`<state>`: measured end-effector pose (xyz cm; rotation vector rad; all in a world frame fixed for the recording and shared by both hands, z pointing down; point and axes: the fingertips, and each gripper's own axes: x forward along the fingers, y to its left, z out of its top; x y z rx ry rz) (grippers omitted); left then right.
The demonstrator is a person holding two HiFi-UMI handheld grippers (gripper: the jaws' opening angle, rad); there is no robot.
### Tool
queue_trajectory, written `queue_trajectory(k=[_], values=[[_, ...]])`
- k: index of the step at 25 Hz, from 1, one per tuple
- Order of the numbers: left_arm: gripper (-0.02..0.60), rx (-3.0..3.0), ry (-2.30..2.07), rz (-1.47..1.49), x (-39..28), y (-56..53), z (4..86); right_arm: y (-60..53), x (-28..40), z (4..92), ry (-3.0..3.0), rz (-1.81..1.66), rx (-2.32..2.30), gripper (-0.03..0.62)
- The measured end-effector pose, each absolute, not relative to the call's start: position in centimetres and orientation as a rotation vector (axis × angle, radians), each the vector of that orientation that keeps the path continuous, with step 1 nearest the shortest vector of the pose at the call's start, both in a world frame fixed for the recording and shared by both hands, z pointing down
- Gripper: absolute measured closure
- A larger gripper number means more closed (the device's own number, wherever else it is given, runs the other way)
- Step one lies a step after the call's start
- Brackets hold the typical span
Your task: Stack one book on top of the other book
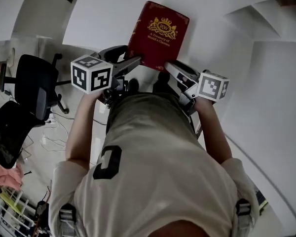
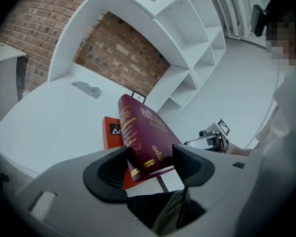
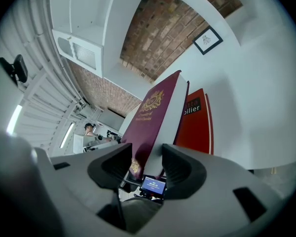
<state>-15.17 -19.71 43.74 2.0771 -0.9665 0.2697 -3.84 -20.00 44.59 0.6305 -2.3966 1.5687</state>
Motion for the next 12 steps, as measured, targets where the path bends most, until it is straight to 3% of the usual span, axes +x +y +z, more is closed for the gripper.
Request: queue_trajectory(k=[12], values=[[0.301,2.016,-0.963,0.295,-15.3,-19.2,46.5,-21.0,-3.9,46.5,-2.327,1.506,0.664,0.427]])
